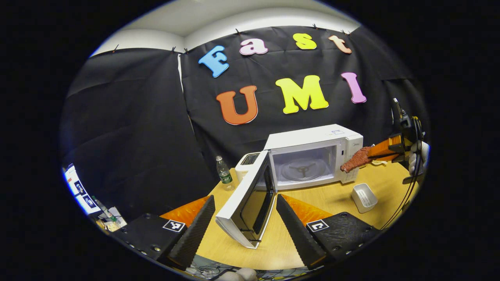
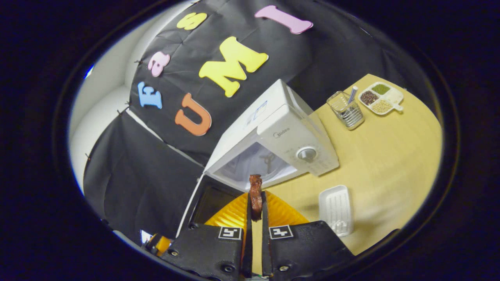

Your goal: Open the microwave oven with the left hand, put the food in, and close the microwave oven.

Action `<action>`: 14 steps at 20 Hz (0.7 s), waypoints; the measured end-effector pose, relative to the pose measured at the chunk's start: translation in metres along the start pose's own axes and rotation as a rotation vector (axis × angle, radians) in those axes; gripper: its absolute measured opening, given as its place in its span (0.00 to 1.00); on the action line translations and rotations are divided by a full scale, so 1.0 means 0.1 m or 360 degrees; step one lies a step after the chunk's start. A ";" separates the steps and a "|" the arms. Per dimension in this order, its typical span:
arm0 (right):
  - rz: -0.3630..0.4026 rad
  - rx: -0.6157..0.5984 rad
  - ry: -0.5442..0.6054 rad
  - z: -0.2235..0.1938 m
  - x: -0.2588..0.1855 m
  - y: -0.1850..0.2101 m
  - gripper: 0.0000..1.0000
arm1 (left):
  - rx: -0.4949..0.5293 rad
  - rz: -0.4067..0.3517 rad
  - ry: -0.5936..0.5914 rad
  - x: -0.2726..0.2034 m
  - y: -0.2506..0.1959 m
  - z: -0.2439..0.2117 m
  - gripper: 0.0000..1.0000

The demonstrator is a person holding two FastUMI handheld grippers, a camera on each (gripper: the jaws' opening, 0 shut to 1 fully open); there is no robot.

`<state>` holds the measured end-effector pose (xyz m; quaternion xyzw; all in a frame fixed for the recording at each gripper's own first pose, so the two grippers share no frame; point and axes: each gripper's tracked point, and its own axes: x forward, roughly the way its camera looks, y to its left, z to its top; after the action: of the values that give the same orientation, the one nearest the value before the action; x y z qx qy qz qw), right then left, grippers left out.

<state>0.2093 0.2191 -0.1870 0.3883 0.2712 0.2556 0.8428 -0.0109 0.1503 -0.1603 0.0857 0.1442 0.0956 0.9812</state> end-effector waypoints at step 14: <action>-0.0081 0.0392 -0.0596 -0.39 2.04 0.29 0.12 | -0.0064 -0.0117 -0.0028 0.45 0.67 -0.34 0.95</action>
<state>0.3247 0.3865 -0.2380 0.5221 0.1490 0.1227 0.8308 0.0101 0.2297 -0.1915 0.0613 0.1366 0.0617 0.9868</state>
